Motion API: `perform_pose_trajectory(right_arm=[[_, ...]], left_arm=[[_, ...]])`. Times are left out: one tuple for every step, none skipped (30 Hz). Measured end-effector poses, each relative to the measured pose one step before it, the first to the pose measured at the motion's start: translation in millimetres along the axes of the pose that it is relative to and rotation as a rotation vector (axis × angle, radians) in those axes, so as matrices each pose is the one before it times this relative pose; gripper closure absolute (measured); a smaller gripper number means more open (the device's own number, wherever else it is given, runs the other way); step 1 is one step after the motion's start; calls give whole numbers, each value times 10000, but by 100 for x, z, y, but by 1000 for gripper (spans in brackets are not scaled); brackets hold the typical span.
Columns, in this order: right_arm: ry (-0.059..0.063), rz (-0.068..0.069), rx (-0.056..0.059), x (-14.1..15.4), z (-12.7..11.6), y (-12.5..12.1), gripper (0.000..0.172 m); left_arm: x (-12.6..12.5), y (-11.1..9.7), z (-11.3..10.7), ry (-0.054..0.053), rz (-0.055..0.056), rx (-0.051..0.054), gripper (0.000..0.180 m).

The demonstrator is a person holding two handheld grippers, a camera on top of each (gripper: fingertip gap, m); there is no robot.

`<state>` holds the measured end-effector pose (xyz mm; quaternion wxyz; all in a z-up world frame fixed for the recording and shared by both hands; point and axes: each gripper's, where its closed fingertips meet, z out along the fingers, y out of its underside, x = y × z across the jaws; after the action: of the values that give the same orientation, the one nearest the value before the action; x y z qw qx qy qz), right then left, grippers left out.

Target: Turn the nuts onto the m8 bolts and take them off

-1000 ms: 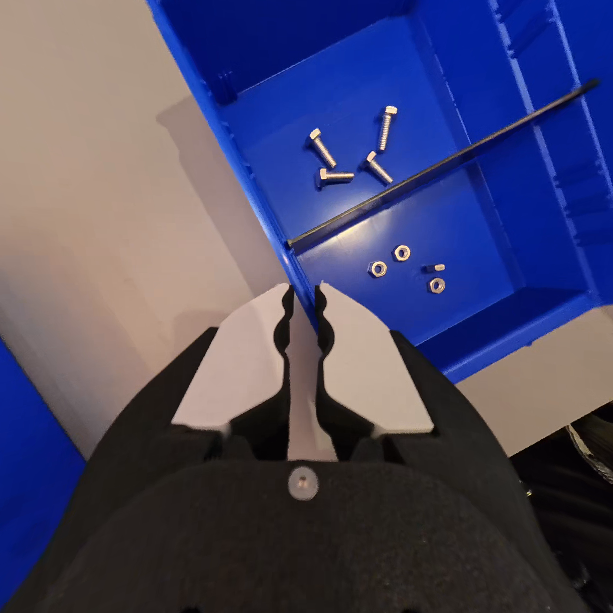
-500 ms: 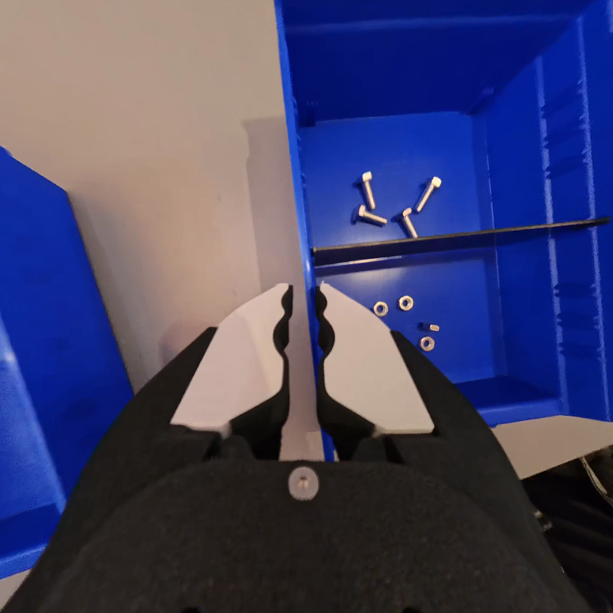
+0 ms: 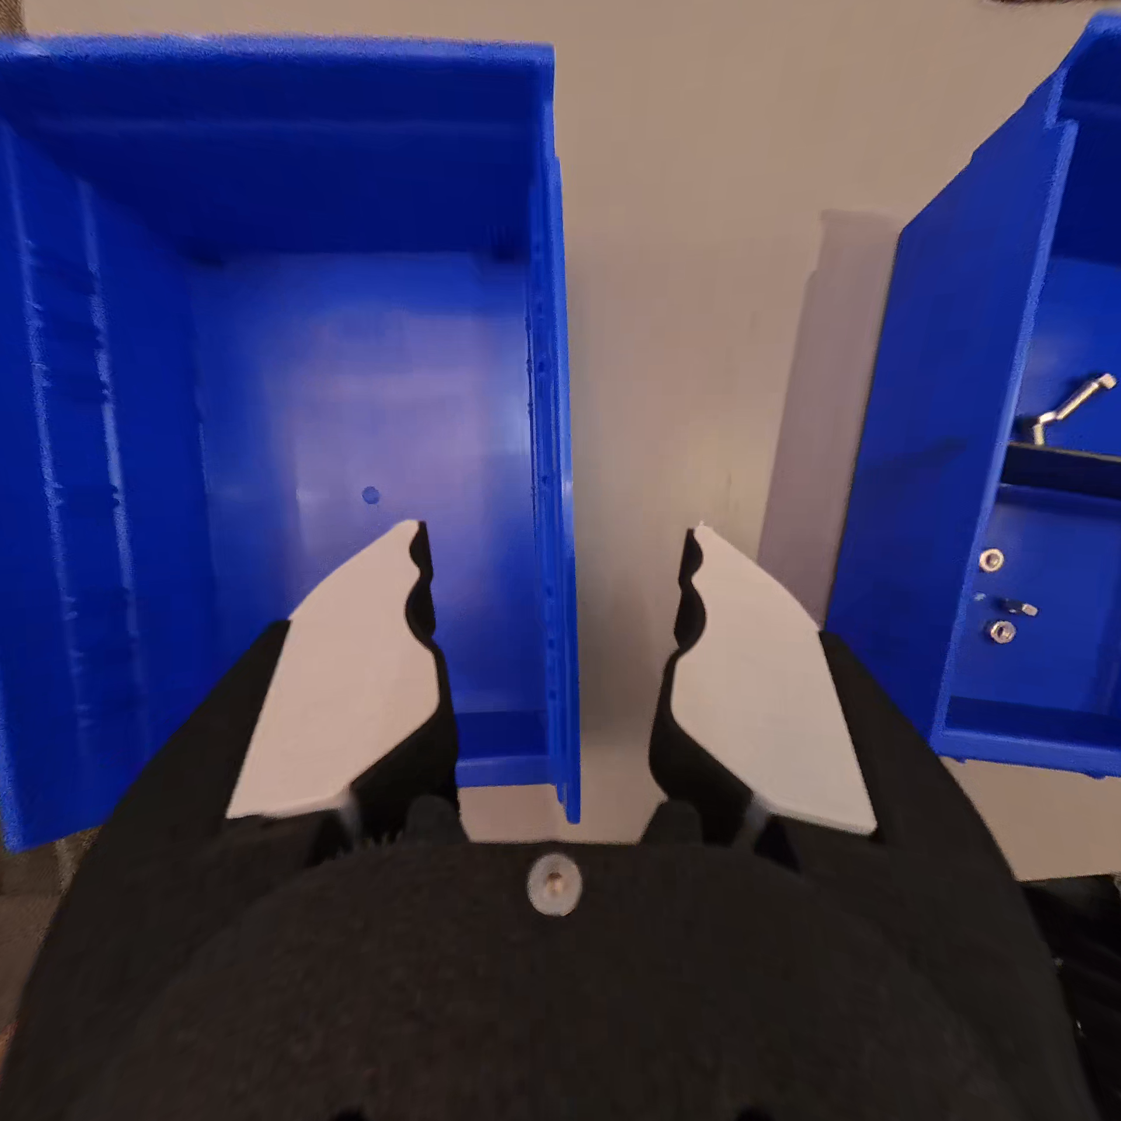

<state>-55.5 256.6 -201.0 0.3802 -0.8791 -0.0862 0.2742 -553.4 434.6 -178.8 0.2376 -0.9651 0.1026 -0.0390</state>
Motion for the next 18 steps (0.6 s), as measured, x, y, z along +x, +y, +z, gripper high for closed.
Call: perform_pose_trajectory(right_arm=[[-25, -37, -56, -140, 108, 21, 121], [-21, -47, -63, -135, 92, 14, 121], [19, -41, -30, -82, 53, -40, 121], [32, -37, -3, -49, -9, -78, 120], [13, -15, 4, -67, -28, -67, 120], [9, -11, 21, -45, -44, -56, 120], [43, -11, 16, 53, -24, -14, 120], [35, 3, -17, 67, 23, 51, 120], [-9, 36, -54, 29, 62, 106, 120], [-22, 46, -53, -4, 67, 120, 119], [9, 16, -25, 3, 56, 84, 119], [37, -15, -22, 37, 41, 65, 119], [27, -19, -8, 14, 33, 12, 119], [-17, -5, 7, -48, 15, -29, 119], [-10, 5, 1, -47, 12, -50, 119], [13, -28, -7, -23, 33, -45, 119], [2, -35, -22, -55, 45, -46, 119], [-10, -28, -17, -83, 54, -39, 119]], left_arm=[[7, 408, 371, 7, 11, -68, 101], [44, 309, 302, -17, 38, -59, 101], [23, 248, 266, -49, 53, -67, 100], [-10, 221, 244, -78, 69, -82, 100], [-4, 202, 228, -53, 62, -86, 99], [20, 172, 211, -29, 40, -63, 100], [-50, 125, 201, -65, 30, -41, 100], [-113, 136, 195, -87, 37, -45, 100], [-134, 168, 200, -92, 36, -61, 101], [-147, 178, 208, -85, 30, -61, 101], [-119, 202, 208, -64, 23, -69, 102], [-109, 205, 207, -63, 16, -65, 102], [-110, 171, 192, -60, 24, -50, 102], [-109, 177, 177, -69, 25, -54, 102], [-149, 185, 150, -89, 13, -70, 102], [-143, 139, 151, -75, 22, -62, 103], [-100, 161, 170, -49, 24, -80, 103], [-110, 207, 199, -44, 19, -120, 104]])
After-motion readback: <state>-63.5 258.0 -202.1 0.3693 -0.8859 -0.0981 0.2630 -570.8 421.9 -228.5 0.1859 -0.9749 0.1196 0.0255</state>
